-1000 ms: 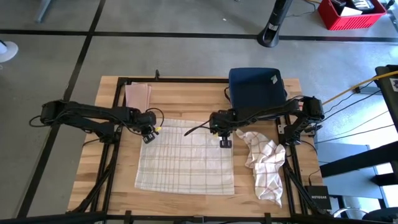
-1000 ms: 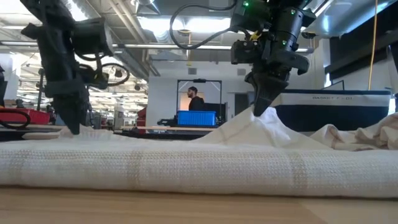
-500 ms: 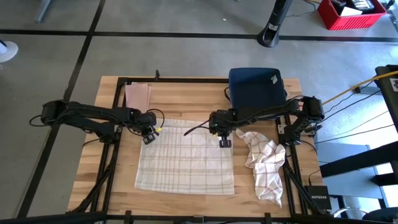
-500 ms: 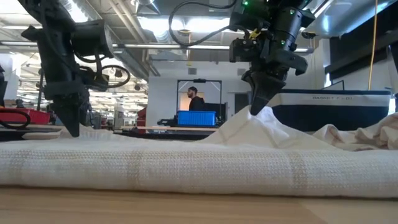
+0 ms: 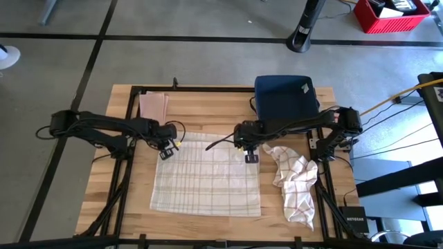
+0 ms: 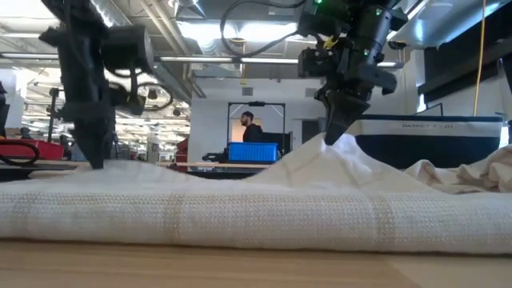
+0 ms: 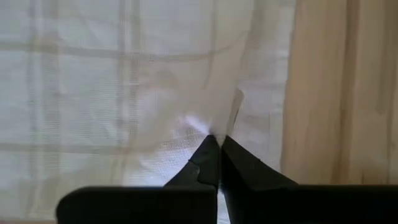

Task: Fold towel
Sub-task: Fold the white patterned towel

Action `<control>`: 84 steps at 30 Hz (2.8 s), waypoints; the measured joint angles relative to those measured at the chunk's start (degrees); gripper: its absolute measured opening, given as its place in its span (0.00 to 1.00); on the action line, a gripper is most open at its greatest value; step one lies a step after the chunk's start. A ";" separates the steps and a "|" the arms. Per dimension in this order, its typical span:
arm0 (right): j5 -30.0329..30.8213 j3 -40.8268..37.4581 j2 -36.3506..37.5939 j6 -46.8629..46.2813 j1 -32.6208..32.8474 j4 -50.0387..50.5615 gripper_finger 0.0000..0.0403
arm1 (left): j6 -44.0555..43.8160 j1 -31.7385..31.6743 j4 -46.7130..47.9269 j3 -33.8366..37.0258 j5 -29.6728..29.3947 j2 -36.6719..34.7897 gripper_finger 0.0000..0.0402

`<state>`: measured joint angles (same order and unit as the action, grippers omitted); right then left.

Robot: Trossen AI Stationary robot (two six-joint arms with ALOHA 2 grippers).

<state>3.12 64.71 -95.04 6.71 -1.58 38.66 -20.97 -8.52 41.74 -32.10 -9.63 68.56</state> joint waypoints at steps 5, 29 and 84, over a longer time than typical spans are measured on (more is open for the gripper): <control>1.42 0.02 3.62 -4.84 2.67 3.08 0.02 | -3.80 3.09 8.76 -5.65 0.00 -2.78 0.01; 22.92 4.13 4.35 -27.84 17.36 16.36 0.02 | -22.21 23.36 16.16 -12.96 -21.34 -5.39 0.00; 7.47 -9.26 -3.36 -26.28 20.15 -21.30 0.51 | -34.78 28.12 -6.53 4.99 0.78 -3.66 0.37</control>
<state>10.59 55.45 -98.40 -19.58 18.57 17.37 -55.75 19.59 35.21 -27.11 -8.85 64.89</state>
